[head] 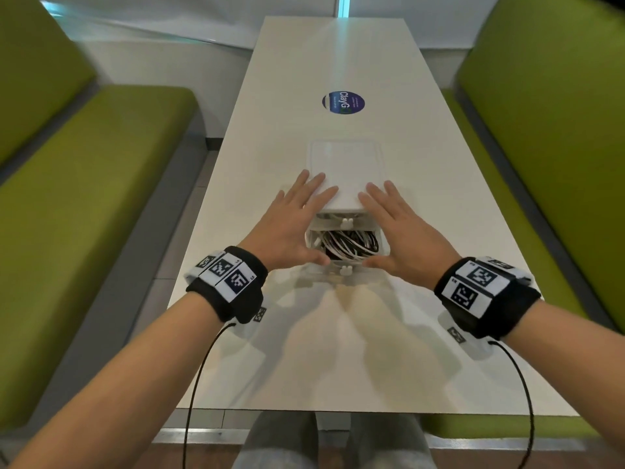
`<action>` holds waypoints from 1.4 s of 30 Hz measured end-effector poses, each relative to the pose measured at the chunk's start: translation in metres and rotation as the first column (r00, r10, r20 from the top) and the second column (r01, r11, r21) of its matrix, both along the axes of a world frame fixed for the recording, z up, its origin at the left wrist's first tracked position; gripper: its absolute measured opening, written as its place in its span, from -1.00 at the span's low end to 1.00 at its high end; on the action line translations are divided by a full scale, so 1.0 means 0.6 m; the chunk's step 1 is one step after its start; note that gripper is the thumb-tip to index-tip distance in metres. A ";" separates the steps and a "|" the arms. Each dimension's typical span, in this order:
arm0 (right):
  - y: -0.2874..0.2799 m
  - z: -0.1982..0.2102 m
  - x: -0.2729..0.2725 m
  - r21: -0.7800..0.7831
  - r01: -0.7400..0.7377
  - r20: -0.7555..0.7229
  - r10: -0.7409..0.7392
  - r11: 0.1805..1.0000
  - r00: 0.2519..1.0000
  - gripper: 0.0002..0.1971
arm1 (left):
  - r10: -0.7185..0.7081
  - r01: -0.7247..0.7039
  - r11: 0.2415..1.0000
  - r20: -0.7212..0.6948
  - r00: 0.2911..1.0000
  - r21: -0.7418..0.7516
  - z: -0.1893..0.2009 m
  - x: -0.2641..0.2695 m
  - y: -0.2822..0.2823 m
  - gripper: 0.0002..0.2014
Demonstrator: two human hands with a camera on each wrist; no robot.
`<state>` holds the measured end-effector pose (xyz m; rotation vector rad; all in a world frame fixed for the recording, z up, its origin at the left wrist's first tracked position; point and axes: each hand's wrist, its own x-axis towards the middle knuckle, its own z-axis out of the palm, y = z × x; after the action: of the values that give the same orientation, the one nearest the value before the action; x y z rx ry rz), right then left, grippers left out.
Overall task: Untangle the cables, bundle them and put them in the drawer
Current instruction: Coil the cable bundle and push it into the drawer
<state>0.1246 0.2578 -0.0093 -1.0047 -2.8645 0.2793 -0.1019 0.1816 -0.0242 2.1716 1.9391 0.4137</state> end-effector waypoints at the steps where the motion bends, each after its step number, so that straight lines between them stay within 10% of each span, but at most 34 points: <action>1: 0.002 0.000 -0.001 -0.002 0.008 0.003 -0.008 1.000 1.000 0.05 | 0.001 -0.001 1.000 0.002 1.000 -0.006 0.000 0.001 0.001 0.24; 18: 0.001 -0.052 -0.021 -0.075 0.153 -0.384 -0.170 0.985 0.907 -0.35 | 0.046 -0.052 0.986 0.042 0.998 0.158 -0.014 0.015 -0.007 -0.03; 30: 0.005 -0.046 0.000 -0.204 0.082 -0.331 -0.148 0.976 0.932 -0.15 | 0.054 -0.063 0.982 0.059 0.997 0.178 -0.027 0.008 -0.010 -0.05; 42: 0.004 -0.048 -0.028 -0.049 0.194 -0.386 -0.197 0.980 0.901 -0.35 | 0.103 -0.135 0.930 0.112 0.988 0.341 -0.040 0.021 0.007 -0.20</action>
<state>0.1078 0.2599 -0.0379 -1.0874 -2.3891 0.4222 -0.0893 0.1856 -0.0480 2.1891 2.0833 0.9272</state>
